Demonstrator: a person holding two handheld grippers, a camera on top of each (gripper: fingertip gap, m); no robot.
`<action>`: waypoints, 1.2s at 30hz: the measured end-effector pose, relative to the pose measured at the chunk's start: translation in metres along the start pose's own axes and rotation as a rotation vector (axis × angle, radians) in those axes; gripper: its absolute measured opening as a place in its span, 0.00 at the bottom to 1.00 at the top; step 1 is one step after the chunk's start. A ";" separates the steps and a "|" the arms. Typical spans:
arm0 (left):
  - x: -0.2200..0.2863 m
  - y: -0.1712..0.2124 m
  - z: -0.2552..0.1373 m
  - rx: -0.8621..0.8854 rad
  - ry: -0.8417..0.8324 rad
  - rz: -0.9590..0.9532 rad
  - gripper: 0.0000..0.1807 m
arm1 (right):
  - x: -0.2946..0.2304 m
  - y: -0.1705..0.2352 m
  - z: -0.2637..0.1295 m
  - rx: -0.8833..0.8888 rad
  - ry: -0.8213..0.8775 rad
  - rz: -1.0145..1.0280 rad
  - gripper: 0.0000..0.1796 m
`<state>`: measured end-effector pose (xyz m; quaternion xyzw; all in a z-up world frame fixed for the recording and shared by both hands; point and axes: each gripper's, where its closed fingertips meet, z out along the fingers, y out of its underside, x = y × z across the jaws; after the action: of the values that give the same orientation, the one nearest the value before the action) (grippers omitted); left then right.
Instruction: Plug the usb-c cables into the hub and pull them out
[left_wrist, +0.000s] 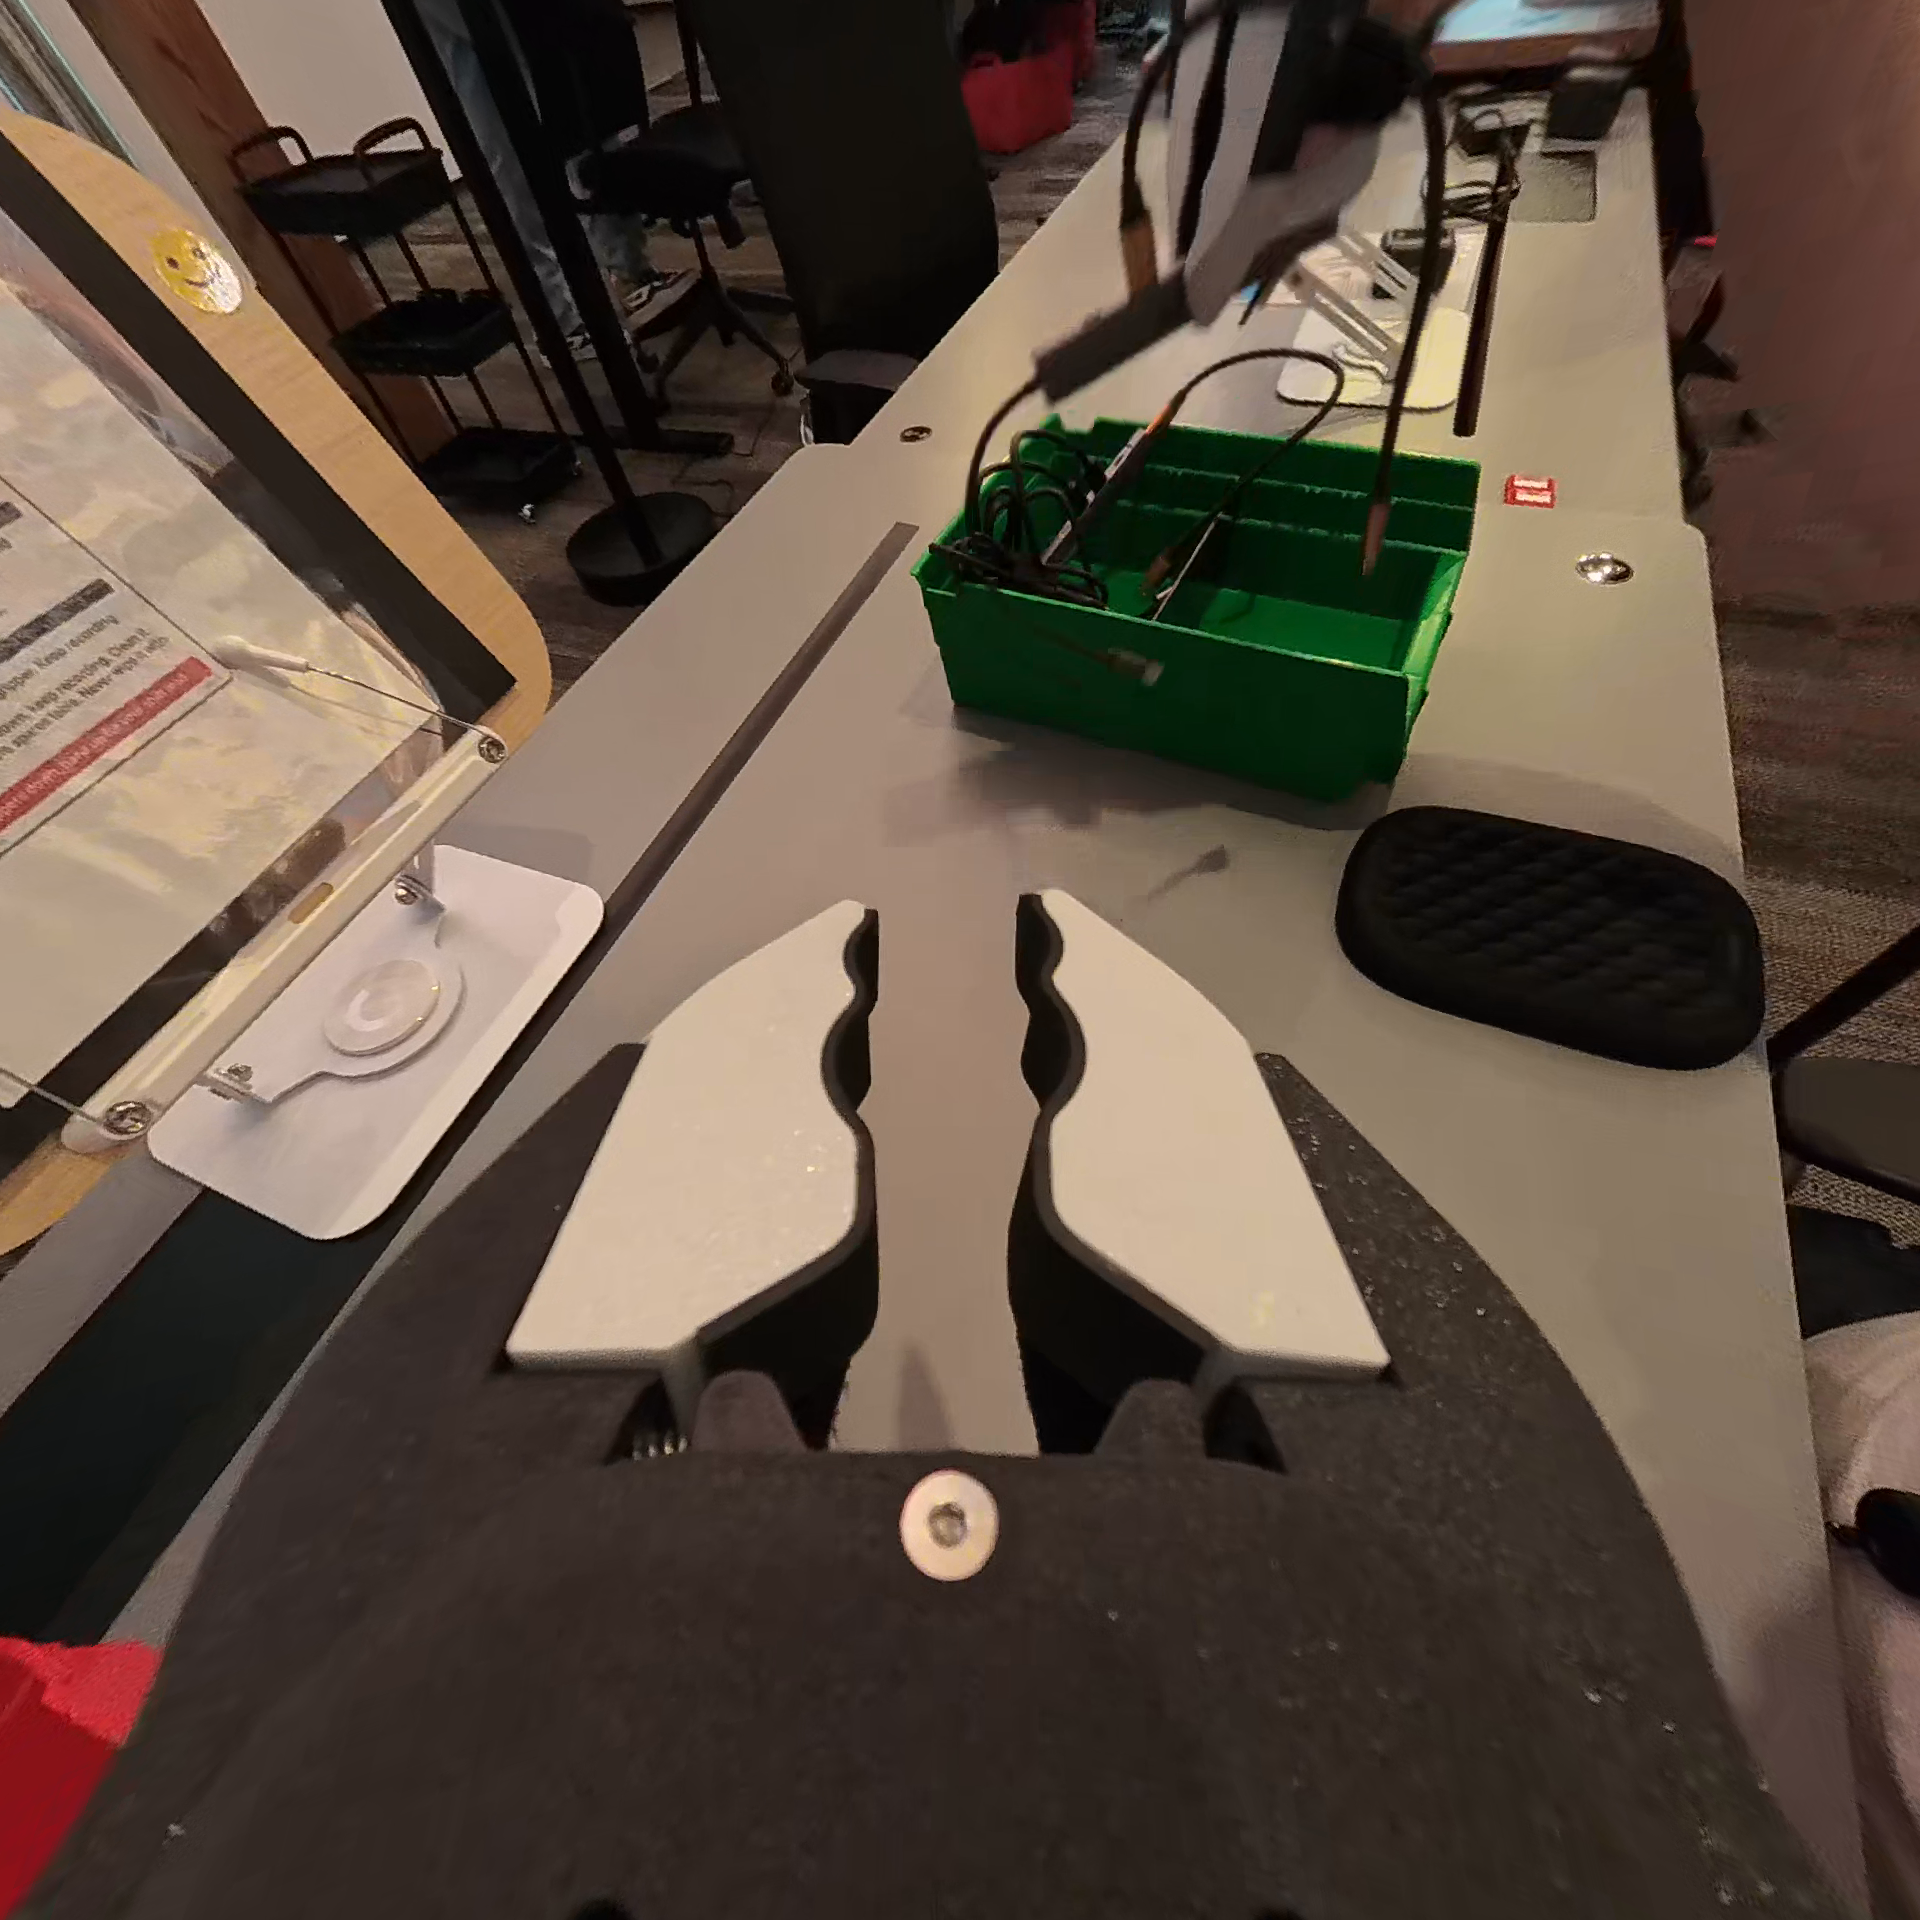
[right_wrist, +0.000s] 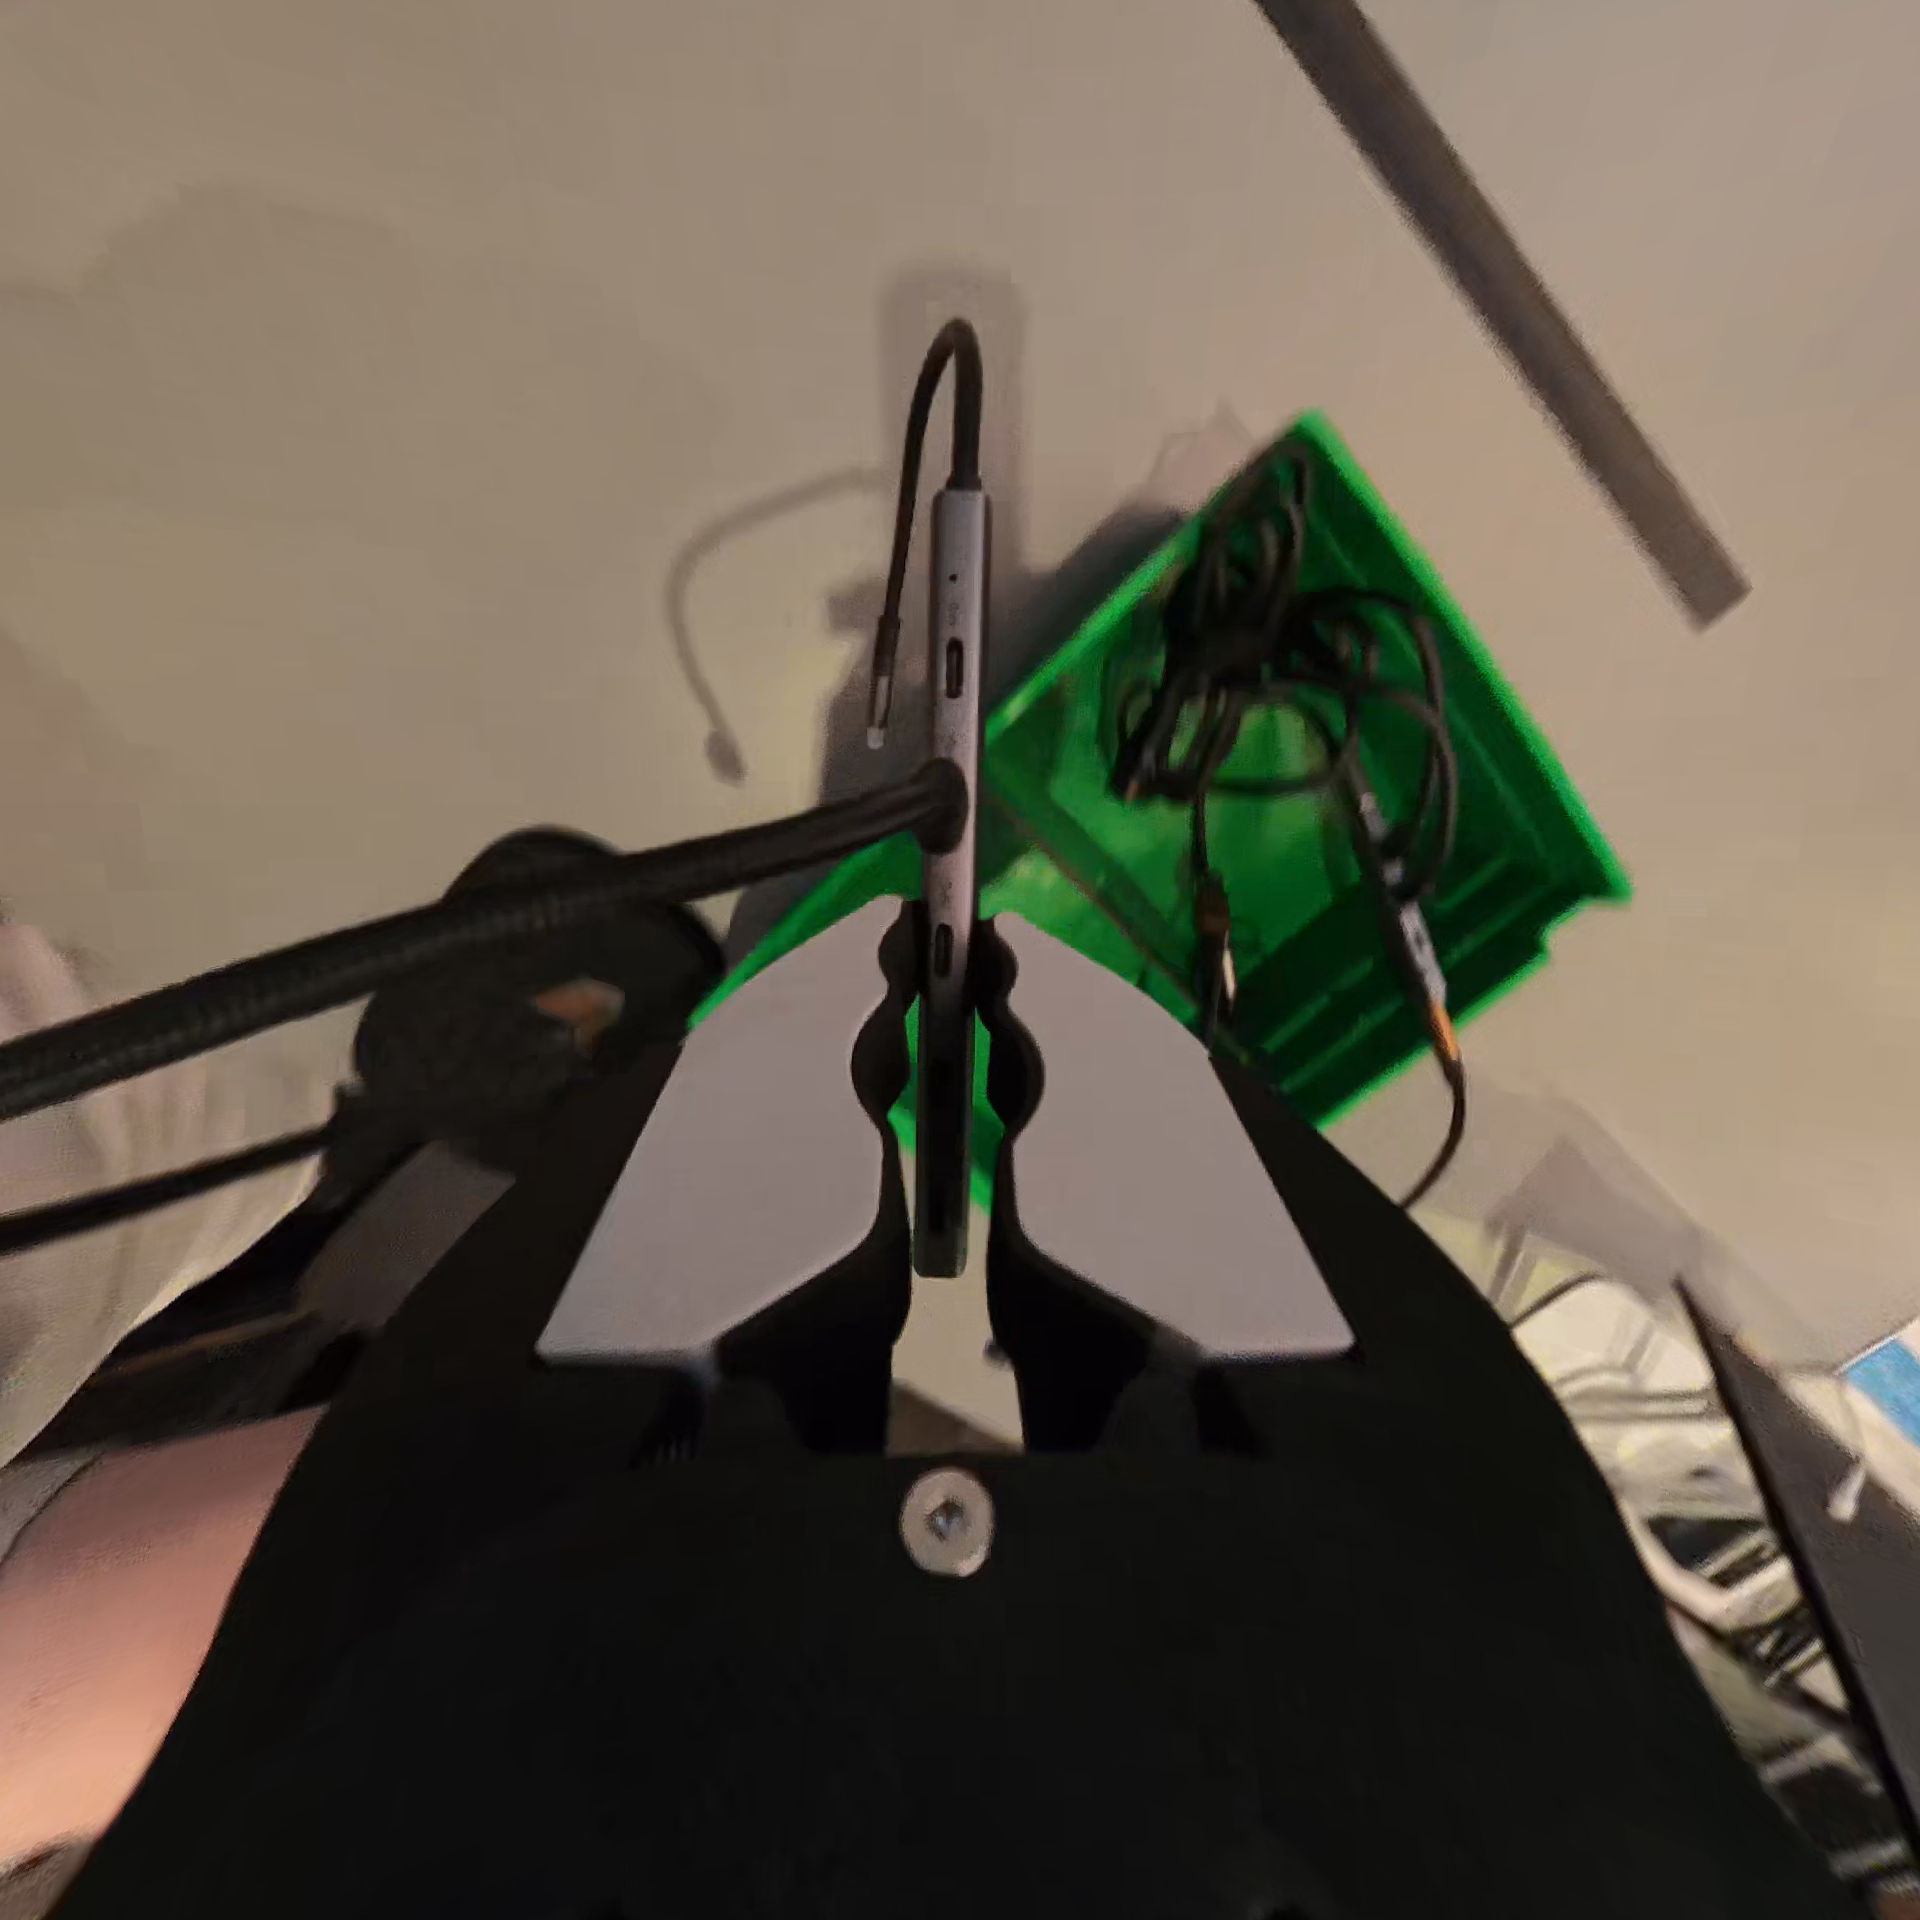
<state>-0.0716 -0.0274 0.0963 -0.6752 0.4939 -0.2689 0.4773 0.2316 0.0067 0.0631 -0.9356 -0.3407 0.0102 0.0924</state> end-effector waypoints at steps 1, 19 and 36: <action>0.001 0.000 0.000 0.000 0.004 0.003 0.13 | 0.009 0.012 -0.011 -0.053 -0.030 0.041 0.06; 0.011 0.017 0.033 -0.121 0.060 0.018 0.13 | 0.114 0.053 -0.010 -0.231 -0.153 -0.061 0.06; 0.009 0.031 0.057 -0.191 0.089 -0.011 0.12 | 0.128 0.073 0.144 -0.259 -0.212 -0.402 0.07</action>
<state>-0.0335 -0.0159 0.0444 -0.7078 0.5342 -0.2532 0.3867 0.3642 0.0573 -0.0858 -0.8467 -0.5262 0.0460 -0.0642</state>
